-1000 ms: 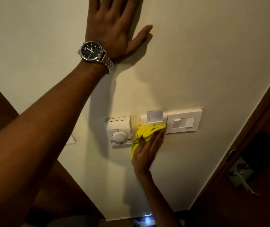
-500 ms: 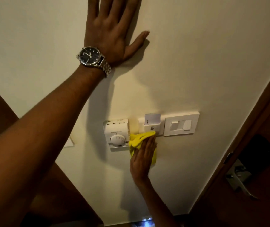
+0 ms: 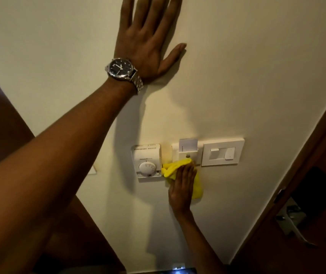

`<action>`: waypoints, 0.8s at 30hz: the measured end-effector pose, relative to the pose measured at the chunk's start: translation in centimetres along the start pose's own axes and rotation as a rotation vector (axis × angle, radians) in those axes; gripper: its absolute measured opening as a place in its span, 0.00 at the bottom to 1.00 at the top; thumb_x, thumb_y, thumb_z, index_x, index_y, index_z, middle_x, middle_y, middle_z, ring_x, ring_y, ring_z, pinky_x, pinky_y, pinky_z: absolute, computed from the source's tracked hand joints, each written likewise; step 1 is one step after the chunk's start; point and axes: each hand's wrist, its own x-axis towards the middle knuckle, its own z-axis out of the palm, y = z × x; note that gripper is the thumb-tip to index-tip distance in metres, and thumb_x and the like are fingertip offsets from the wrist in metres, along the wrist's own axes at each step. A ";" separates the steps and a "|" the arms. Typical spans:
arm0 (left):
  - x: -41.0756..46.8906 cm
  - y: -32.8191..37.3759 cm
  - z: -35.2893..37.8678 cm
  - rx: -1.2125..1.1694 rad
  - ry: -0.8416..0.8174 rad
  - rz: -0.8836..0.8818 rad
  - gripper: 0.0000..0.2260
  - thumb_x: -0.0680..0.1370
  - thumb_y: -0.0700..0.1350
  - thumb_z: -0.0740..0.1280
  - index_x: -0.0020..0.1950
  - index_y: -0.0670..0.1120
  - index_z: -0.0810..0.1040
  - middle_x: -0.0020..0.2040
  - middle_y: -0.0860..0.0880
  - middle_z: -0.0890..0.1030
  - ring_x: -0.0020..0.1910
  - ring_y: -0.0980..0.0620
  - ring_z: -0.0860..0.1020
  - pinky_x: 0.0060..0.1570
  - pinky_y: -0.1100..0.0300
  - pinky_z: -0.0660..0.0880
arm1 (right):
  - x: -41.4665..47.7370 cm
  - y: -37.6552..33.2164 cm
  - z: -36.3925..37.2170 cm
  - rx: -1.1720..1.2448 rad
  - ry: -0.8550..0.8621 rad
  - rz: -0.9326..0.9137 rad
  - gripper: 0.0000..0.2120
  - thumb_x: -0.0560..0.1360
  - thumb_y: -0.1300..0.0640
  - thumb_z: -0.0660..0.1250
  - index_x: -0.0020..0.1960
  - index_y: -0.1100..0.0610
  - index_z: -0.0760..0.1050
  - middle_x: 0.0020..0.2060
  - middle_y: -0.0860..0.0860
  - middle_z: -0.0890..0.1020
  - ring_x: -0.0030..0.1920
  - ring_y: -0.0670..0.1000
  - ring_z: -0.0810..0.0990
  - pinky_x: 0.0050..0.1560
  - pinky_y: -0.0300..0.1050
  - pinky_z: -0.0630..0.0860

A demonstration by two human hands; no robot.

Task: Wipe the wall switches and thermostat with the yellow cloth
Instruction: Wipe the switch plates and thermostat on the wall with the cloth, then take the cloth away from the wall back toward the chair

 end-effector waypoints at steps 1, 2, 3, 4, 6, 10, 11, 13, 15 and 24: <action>0.1 -0.1 -0.7 -0.014 -0.053 0.010 0.34 0.86 0.67 0.51 0.83 0.44 0.60 0.81 0.40 0.63 0.80 0.38 0.61 0.78 0.34 0.60 | -1.2 -0.7 -0.8 0.090 -0.050 0.089 0.26 0.87 0.52 0.44 0.80 0.65 0.52 0.74 0.67 0.66 0.76 0.66 0.60 0.78 0.59 0.53; 0.3 -0.2 -1.4 -0.020 -0.103 0.020 0.35 0.86 0.67 0.49 0.84 0.44 0.57 0.83 0.41 0.59 0.82 0.38 0.58 0.80 0.34 0.56 | -2.3 -1.6 -1.6 0.232 -0.085 0.207 0.25 0.87 0.53 0.46 0.79 0.65 0.53 0.76 0.65 0.63 0.77 0.65 0.60 0.79 0.58 0.55; 0.6 -0.2 -2.0 -0.042 -0.161 0.034 0.35 0.86 0.66 0.49 0.85 0.43 0.54 0.83 0.41 0.56 0.82 0.38 0.55 0.80 0.34 0.54 | -3.3 -2.7 -2.4 0.396 -0.101 0.342 0.24 0.87 0.54 0.49 0.79 0.64 0.53 0.78 0.62 0.59 0.79 0.63 0.59 0.79 0.58 0.56; 0.7 -0.2 -2.6 -0.092 -0.219 0.047 0.34 0.86 0.65 0.49 0.85 0.42 0.53 0.84 0.40 0.55 0.82 0.37 0.53 0.81 0.34 0.53 | -4.0 -3.9 -3.2 0.559 -0.114 0.493 0.24 0.86 0.56 0.52 0.79 0.62 0.53 0.79 0.59 0.57 0.80 0.60 0.58 0.80 0.56 0.56; -1.0 0.0 -4.6 -0.319 -0.301 0.002 0.33 0.86 0.61 0.51 0.84 0.40 0.56 0.83 0.38 0.55 0.82 0.37 0.52 0.82 0.37 0.51 | -4.6 -6.3 -4.8 0.859 -0.148 0.829 0.25 0.86 0.58 0.55 0.81 0.58 0.53 0.80 0.57 0.59 0.79 0.56 0.61 0.77 0.42 0.61; -18.1 1.8 -10.0 -0.668 -0.364 -0.345 0.27 0.84 0.58 0.59 0.75 0.39 0.73 0.75 0.40 0.74 0.77 0.43 0.68 0.77 0.45 0.68 | -5.6 -11.1 -6.2 1.243 -0.401 1.318 0.18 0.86 0.52 0.54 0.72 0.57 0.69 0.60 0.60 0.79 0.56 0.57 0.79 0.57 0.53 0.78; -23.7 2.4 -11.4 -0.679 -0.438 -0.466 0.27 0.83 0.59 0.60 0.72 0.40 0.76 0.72 0.41 0.76 0.75 0.43 0.71 0.75 0.44 0.71 | -5.9 -12.2 -6.3 1.317 -0.519 1.365 0.19 0.86 0.49 0.53 0.70 0.58 0.71 0.54 0.59 0.81 0.51 0.57 0.81 0.53 0.54 0.79; -34.4 2.1 -14.5 -0.708 -0.797 -0.783 0.36 0.79 0.68 0.58 0.76 0.41 0.72 0.77 0.42 0.71 0.79 0.43 0.65 0.79 0.43 0.65 | -8.1 -14.8 -5.9 1.442 -0.716 1.491 0.21 0.86 0.47 0.53 0.68 0.60 0.73 0.51 0.58 0.83 0.49 0.56 0.83 0.56 0.55 0.78; -42.1 1.6 -17.6 -0.789 -1.135 -1.140 0.57 0.67 0.83 0.55 0.83 0.44 0.60 0.82 0.45 0.60 0.83 0.44 0.53 0.83 0.43 0.51 | -10.6 -17.0 -5.4 1.504 -0.850 1.604 0.20 0.86 0.48 0.53 0.64 0.60 0.75 0.53 0.60 0.83 0.51 0.58 0.81 0.66 0.61 0.71; -66.2 -1.1 -31.9 -0.537 -0.641 -2.672 0.43 0.75 0.73 0.68 0.82 0.50 0.63 0.77 0.40 0.70 0.73 0.36 0.70 0.77 0.41 0.64 | -29.3 -33.3 0.4 1.274 -1.466 1.735 0.26 0.81 0.48 0.58 0.75 0.61 0.69 0.62 0.61 0.80 0.62 0.60 0.78 0.71 0.60 0.68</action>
